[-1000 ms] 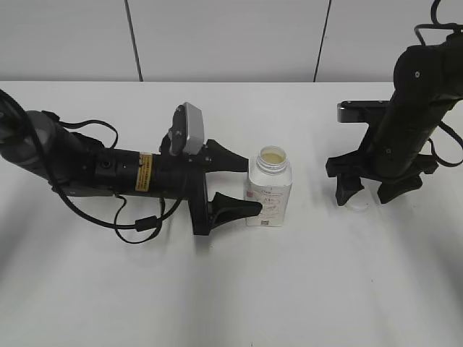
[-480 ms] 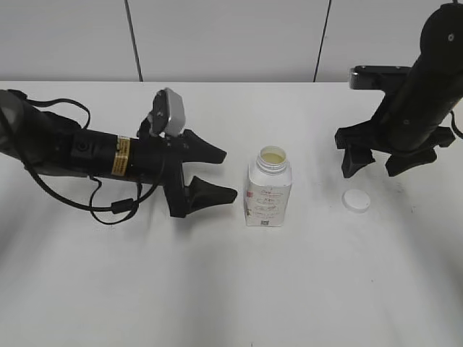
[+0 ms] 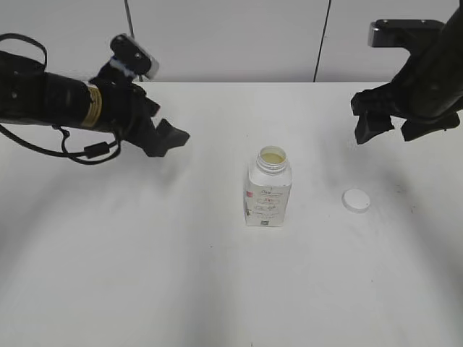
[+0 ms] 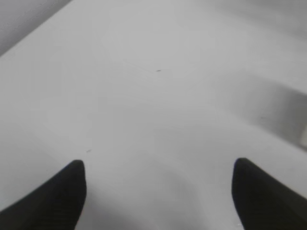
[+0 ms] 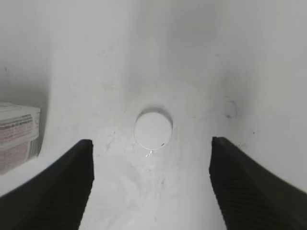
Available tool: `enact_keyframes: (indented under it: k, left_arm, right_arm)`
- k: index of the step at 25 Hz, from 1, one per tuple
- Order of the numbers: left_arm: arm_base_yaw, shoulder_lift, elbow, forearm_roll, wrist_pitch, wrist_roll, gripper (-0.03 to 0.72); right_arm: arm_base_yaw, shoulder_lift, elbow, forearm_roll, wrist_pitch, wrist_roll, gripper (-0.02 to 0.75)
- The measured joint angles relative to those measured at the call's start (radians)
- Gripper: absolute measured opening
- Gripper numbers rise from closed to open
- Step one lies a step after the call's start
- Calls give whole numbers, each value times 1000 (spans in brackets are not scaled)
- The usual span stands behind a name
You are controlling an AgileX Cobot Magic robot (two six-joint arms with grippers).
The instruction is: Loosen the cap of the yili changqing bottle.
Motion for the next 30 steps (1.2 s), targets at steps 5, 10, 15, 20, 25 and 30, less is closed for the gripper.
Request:
enact_keyframes:
  k: [5, 10, 15, 20, 25, 30]
  left_arm:
    - [0, -78, 0, -43, 369, -76, 565]
    - [1, -124, 1, -80, 694, -56, 531]
    - [4, -176, 1, -323, 817, 176, 484]
    - [16, -215, -6, -721, 898, 536, 474]
    - [55, -217, -107, -1014, 1148, 836, 473]
    - [135, -223, -260, -1204, 1359, 975, 472]
  right_arm:
    - [0, -30, -46, -18, 21, -1, 589]
    - [0, -42, -86, -35, 45, -1, 589]
    - [0, -42, -159, -45, 106, -1, 589]
    - [0, -42, -259, -80, 195, -1, 589]
    - [-25, -42, -362, -106, 299, -8, 589]
    - [-107, -42, -432, -51, 409, -102, 589]
